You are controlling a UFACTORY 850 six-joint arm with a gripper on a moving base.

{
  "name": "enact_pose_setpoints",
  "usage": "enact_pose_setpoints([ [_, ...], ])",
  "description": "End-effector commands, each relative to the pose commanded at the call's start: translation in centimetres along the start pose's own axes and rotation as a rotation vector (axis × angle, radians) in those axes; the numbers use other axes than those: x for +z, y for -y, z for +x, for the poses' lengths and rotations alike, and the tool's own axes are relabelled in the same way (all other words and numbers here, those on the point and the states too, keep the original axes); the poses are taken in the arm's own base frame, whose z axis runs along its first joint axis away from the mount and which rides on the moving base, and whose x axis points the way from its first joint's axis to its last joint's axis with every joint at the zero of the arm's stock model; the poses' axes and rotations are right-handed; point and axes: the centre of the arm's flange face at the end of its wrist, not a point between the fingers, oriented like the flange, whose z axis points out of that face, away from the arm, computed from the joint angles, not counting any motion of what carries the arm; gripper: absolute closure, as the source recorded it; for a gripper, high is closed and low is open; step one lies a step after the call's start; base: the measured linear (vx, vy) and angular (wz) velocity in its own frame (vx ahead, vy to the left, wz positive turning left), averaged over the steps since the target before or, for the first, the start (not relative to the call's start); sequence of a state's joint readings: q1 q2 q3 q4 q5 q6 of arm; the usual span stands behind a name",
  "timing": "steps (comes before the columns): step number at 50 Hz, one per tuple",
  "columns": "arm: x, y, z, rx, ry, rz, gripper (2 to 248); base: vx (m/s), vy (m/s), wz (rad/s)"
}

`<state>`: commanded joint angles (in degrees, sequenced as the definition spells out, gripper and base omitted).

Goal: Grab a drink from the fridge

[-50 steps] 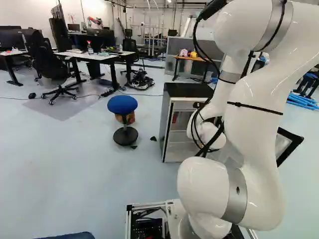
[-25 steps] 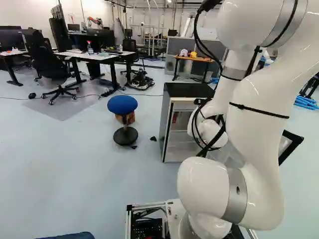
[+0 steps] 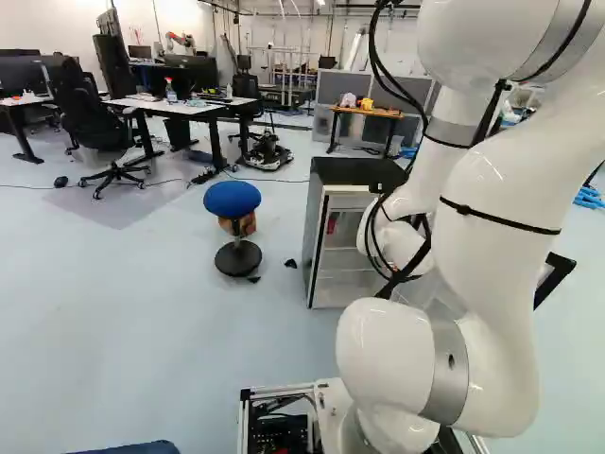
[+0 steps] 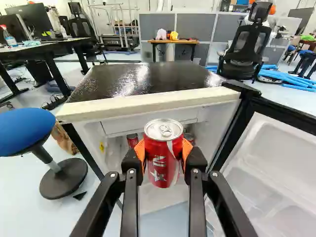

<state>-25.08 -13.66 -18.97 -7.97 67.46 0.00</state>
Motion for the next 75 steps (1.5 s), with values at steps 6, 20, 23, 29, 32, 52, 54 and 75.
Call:
enact_pose_setpoints([
  [6, 0.0, 0.0, 0.4, -0.003, 0.003, 0.001, 156, 0.0, 0.0, 0.0],
  [20, -0.1, 0.1, 1.4, -0.009, 0.01, 0.003, 156, 0.0, 0.0, 0.0],
  [23, -0.1, 0.2, 1.6, -0.01, 0.012, 0.003, 156, 0.0, 0.0, 0.0],
  [29, -0.2, 0.2, 2.1, -0.013, 0.015, 0.004, 156, 0.0, 0.0, 0.0],
  [32, -0.2, 0.2, 2.3, -0.014, 0.016, 0.004, 156, 0.0, 0.0, 0.0],
  [52, 0.0, 0.4, 3.8, -0.023, 0.026, 0.008, 156, 0.0, 0.0, 0.0],
  [54, 0.0, 0.4, 4.0, -0.024, 0.027, 0.009, 156, 0.0, 0.0, 0.0],
  [75, 0.6, 0.7, 5.7, -0.034, 0.037, 0.016, 156, 0.0, 0.0, 0.0],
])
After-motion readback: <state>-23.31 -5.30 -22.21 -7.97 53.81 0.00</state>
